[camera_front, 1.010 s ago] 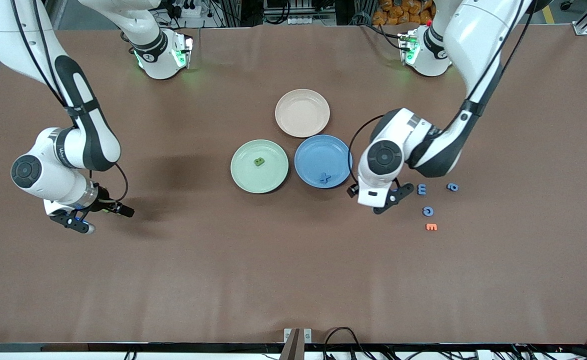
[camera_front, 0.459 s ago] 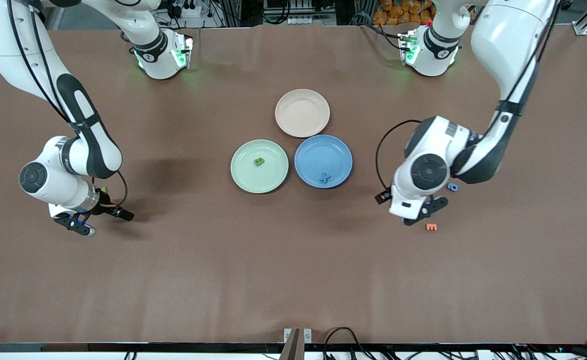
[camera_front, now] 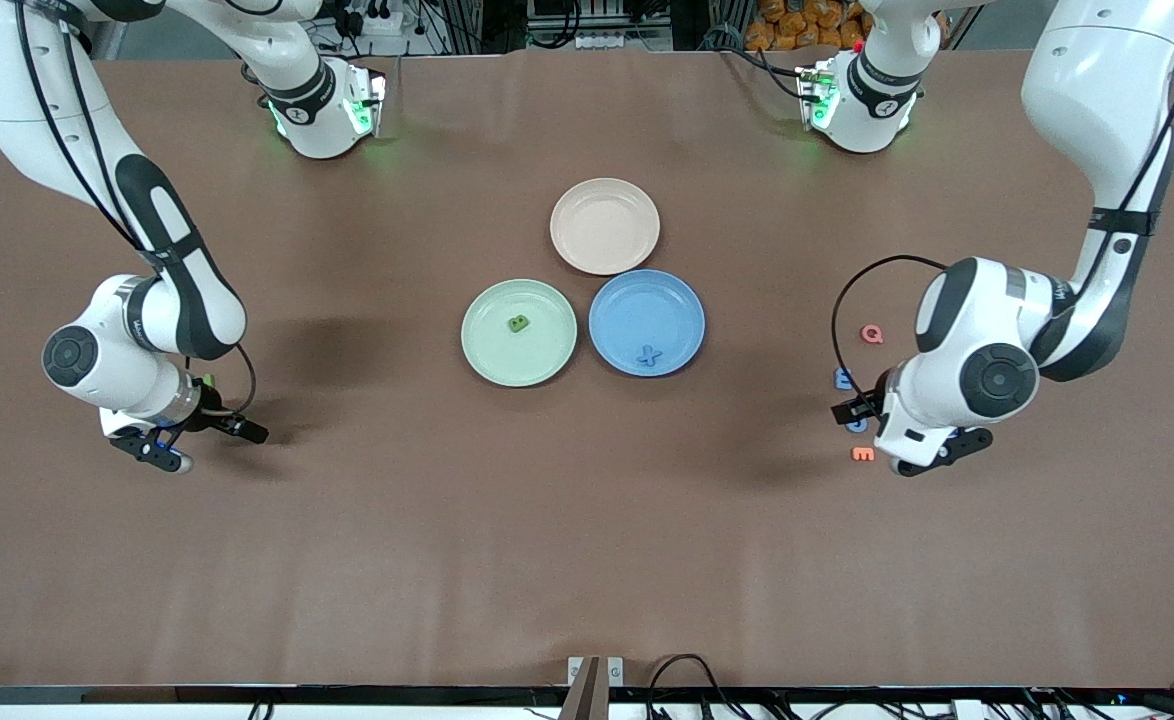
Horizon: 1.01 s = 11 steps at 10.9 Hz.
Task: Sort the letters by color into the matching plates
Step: 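Release letters and return both grippers to the letter piles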
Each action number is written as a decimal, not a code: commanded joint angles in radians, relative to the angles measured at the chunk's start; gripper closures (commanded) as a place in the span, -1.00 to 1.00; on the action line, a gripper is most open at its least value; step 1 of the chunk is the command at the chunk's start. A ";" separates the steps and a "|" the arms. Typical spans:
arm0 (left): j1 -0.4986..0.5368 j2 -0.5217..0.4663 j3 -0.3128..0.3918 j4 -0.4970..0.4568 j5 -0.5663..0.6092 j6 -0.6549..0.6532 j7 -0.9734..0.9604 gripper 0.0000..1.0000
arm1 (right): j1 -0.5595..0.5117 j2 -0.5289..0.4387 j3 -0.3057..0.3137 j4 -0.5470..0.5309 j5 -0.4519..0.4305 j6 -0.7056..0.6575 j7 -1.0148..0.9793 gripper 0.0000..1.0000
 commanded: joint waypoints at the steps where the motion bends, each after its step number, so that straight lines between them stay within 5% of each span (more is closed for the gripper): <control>1: 0.013 -0.032 -0.012 -0.082 0.068 0.075 0.017 -1.00 | -0.019 0.008 0.024 -0.001 -0.001 0.019 -0.016 -1.00; 3: 0.057 -0.033 -0.015 -0.116 0.099 0.123 0.040 -1.00 | -0.016 0.014 0.024 -0.005 -0.001 0.049 -0.016 -0.91; 6: 0.134 -0.025 -0.029 -0.142 0.096 0.187 0.145 -1.00 | -0.016 0.017 0.024 -0.005 -0.003 0.052 -0.016 -0.24; 11: 0.143 -0.016 -0.029 -0.167 0.098 0.222 0.148 -1.00 | -0.016 0.018 0.032 -0.005 -0.004 0.057 -0.016 0.23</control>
